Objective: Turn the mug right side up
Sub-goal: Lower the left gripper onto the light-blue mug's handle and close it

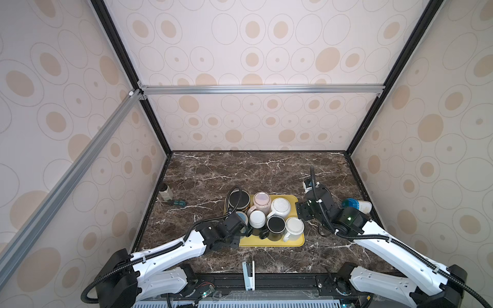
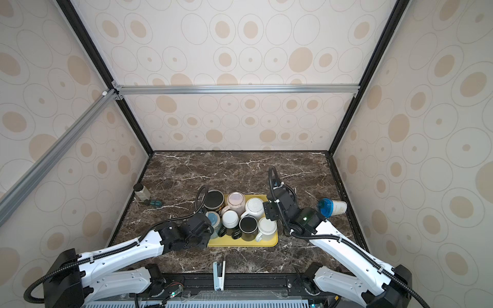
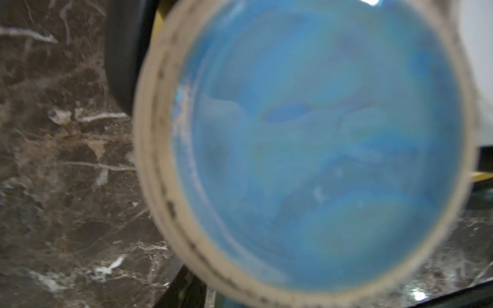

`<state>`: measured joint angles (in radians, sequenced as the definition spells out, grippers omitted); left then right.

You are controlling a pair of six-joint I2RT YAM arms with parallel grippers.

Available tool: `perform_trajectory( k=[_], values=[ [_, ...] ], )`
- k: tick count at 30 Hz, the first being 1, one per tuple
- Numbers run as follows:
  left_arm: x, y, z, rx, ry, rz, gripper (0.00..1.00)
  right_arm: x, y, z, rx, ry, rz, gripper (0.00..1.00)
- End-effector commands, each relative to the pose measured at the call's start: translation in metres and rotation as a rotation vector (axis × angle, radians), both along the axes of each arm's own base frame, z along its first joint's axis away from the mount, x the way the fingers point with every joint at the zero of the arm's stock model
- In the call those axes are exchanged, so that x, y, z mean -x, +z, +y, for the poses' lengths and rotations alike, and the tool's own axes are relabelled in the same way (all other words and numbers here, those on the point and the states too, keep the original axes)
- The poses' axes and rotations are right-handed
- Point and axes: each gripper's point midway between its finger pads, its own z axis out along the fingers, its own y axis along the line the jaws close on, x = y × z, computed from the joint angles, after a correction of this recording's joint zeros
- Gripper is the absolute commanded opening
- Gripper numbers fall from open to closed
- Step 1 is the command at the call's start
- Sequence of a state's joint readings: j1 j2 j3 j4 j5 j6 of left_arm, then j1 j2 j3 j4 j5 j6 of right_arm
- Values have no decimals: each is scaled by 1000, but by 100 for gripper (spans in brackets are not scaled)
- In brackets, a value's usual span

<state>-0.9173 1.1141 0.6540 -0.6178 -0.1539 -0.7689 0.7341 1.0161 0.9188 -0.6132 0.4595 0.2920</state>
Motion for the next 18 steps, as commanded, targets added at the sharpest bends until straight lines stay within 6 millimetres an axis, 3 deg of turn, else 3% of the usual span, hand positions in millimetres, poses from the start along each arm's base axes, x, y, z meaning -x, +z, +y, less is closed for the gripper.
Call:
perform_trajectory(
  k=[1, 9, 18],
  values=[
    [-12, 18, -3, 0, 22, -66, 39, 3, 1, 1, -27, -2, -8, 84],
    [-15, 16, -1, -7, 34, -86, 35, 5, 4, 0, -48, -3, -24, 82],
    [-15, 13, 1, -12, 35, -95, 18, 8, 7, -2, -64, 0, -29, 80]
  ],
)
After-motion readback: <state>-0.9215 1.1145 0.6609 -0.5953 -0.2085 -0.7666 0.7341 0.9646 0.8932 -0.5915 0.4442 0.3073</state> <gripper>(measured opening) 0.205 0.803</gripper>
